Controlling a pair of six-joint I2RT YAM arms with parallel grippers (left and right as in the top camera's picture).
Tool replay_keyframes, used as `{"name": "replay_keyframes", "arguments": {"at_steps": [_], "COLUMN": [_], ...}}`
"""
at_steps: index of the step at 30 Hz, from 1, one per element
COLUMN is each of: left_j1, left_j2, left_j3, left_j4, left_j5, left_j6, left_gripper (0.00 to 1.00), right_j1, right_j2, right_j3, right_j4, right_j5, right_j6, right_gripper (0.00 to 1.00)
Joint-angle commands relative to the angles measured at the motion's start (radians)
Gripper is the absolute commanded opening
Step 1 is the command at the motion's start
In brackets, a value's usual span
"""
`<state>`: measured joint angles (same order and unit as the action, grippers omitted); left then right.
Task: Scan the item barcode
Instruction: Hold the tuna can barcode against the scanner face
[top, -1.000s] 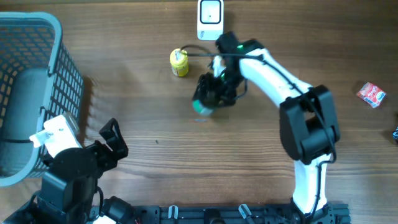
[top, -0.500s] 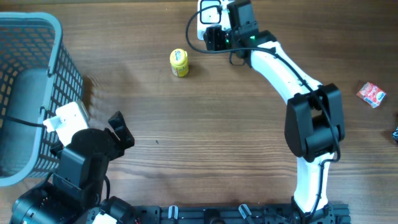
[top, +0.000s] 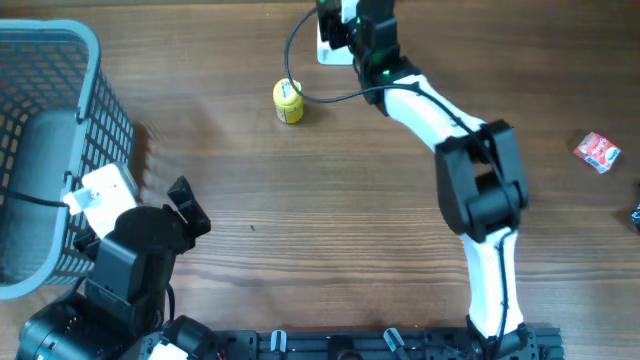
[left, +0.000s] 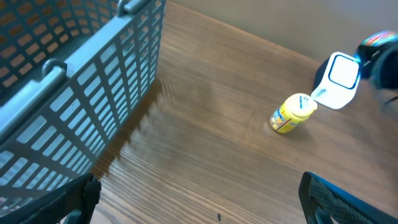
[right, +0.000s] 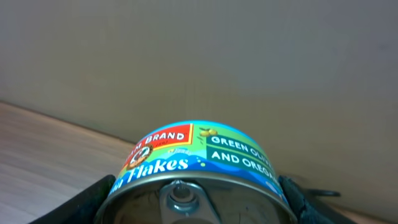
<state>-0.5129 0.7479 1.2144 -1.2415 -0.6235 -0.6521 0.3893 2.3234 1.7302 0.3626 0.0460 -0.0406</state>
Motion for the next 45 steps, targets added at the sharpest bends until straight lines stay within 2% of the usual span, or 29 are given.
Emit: {"name": "replay_keyframes", "arguments": {"at_steps": [1, 4, 9, 23, 27, 33, 37, 40, 43, 45], "left_j1": [0.006, 0.006, 0.006, 0.006, 0.006, 0.006, 0.006, 0.006, 0.006, 0.006], "left_j2": [-0.001, -0.001, -0.001, -0.001, -0.001, -0.001, -0.001, -0.001, -0.001, -0.001], "left_j3": [-0.008, -0.008, -0.008, -0.008, -0.008, -0.008, -0.008, -0.008, -0.008, -0.008], "left_j4": [0.003, 0.003, 0.003, 0.003, -0.003, -0.016, -0.016, -0.016, -0.015, -0.014], "left_j5": [-0.026, -0.028, -0.030, -0.030, -0.043, -0.051, -0.052, -0.051, -0.051, -0.051], "left_j6": [-0.010, -0.011, -0.010, -0.034, -0.034, -0.037, -0.037, -0.037, -0.037, -0.037], "left_gripper": [1.00, 1.00, 1.00, 1.00, 1.00, 1.00, 1.00, 1.00, 1.00, 1.00], "right_j1": [0.013, 0.028, 0.030, 0.003, 0.006, 0.023, 0.022, 0.022, 0.012, -0.006], "right_j2": [0.063, 0.078, 0.109, 0.126, 0.124, 0.051, -0.050, -0.151, -0.254, -0.298], "right_j3": [0.015, 0.015, 0.015, 0.015, 0.016, 0.016, 0.016, 0.016, 0.016, 0.016], "right_j4": [0.073, 0.124, 0.198, 0.145, 0.143, 0.126, 0.060, -0.013, -0.185, -0.320], "right_j5": [0.010, 0.010, 0.010, 0.018, 0.018, 0.039, 0.097, 0.200, 0.318, 0.365], "right_j6": [-0.109, -0.166, -0.169, -0.165, -0.166, -0.167, -0.180, -0.244, -0.240, -0.187], "right_gripper": [0.54, 0.55, 0.55, 0.54, 0.51, 0.52, 0.52, 0.56, 0.56, 0.56]}}
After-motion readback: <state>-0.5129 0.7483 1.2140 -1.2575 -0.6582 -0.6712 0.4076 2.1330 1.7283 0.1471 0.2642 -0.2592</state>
